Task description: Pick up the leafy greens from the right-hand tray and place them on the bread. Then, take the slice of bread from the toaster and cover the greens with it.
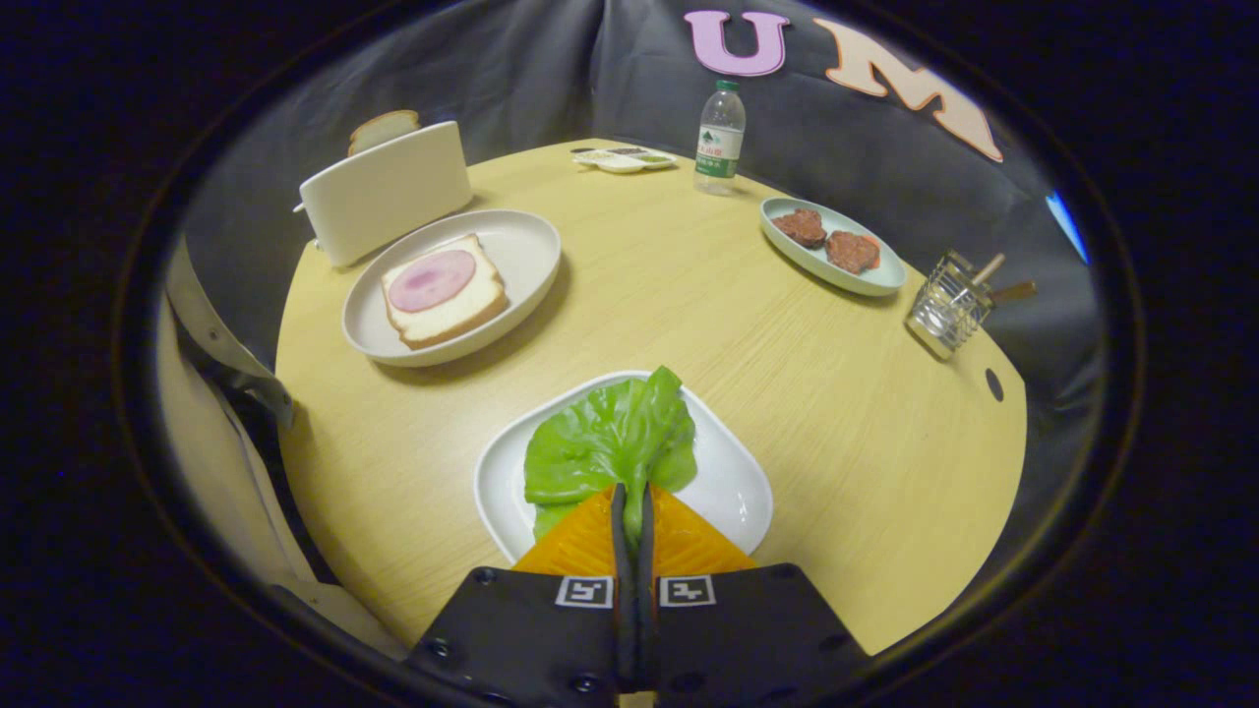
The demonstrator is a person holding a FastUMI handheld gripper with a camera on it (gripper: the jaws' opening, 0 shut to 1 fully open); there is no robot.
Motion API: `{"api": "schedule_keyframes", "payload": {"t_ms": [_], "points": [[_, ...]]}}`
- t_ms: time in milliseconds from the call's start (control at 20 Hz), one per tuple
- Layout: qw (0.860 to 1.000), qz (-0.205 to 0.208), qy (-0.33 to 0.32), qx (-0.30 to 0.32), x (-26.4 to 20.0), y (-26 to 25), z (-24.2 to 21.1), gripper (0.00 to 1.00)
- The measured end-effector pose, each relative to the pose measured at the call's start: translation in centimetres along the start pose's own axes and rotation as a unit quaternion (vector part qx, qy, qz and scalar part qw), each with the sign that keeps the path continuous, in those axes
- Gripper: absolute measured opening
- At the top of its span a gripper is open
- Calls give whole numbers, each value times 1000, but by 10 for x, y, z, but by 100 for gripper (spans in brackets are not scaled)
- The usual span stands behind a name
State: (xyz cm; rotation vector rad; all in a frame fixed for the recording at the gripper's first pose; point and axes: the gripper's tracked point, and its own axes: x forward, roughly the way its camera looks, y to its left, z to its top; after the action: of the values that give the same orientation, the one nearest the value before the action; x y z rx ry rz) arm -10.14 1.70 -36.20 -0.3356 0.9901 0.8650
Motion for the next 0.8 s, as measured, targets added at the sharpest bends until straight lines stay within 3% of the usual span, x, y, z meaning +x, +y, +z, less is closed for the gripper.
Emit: {"api": "schedule_keyframes", "payload": {"t_ms": [800], "points": [[999, -17, -45, 0, -37, 47, 78, 3]]}}
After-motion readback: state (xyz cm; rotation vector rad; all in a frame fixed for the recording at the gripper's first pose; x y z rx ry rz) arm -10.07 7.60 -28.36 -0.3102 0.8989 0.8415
